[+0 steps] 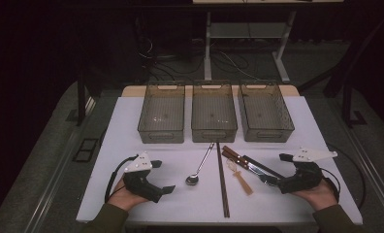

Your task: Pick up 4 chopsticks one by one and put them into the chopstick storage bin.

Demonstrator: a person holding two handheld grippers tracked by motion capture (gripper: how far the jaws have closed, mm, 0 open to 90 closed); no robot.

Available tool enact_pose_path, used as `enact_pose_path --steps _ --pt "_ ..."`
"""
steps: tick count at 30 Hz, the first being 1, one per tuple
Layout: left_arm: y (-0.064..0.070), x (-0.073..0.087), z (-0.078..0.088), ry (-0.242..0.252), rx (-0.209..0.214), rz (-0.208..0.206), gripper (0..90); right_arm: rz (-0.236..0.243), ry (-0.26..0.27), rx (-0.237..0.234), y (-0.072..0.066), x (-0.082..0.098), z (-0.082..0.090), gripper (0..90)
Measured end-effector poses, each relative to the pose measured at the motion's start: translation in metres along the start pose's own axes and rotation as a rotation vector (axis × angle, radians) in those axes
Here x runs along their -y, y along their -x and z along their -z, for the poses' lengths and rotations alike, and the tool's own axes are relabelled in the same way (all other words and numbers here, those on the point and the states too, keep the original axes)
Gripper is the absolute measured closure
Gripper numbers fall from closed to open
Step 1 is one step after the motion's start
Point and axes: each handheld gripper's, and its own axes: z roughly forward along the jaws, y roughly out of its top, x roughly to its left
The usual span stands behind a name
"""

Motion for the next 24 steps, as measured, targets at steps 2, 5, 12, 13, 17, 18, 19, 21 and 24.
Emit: enact_pose_path --steps 2,5,12,13,17,18,19,21,24 --pt "0.000 0.000 0.000 0.000 0.001 -0.002 0.0 -0.001 -0.001 0.004 0.001 0.000 0.000 2.5" --pt "0.000 0.000 0.000 0.003 0.000 0.008 0.0 0.008 -0.005 0.003 0.002 0.000 0.000 2.5" --pt "0.001 0.001 -0.001 -0.006 0.005 0.005 0.0 0.022 -0.009 0.028 0.005 -0.001 0.004 2.5" --pt "0.000 0.001 -0.001 -0.007 0.005 -0.002 0.0 0.022 -0.010 0.030 0.006 -0.001 0.004 2.5" --pt "-0.001 0.001 -0.002 -0.008 0.006 0.006 0.0 0.023 -0.020 0.028 0.009 -0.002 0.004 2.5" --pt "-0.001 0.001 -0.003 -0.011 0.005 0.005 0.0 0.023 -0.015 0.024 0.009 -0.002 0.005 2.5" --pt "0.000 0.001 -0.003 -0.012 0.005 0.006 0.0 0.026 -0.012 0.021 0.009 -0.003 0.006 2.5" --pt "0.001 0.001 -0.002 -0.007 0.005 0.004 0.0 0.029 -0.012 0.021 0.011 -0.004 0.007 2.5" --pt "0.000 0.001 -0.001 -0.005 0.007 0.003 0.0 0.019 -0.013 0.016 0.014 -0.004 0.007 4.8"
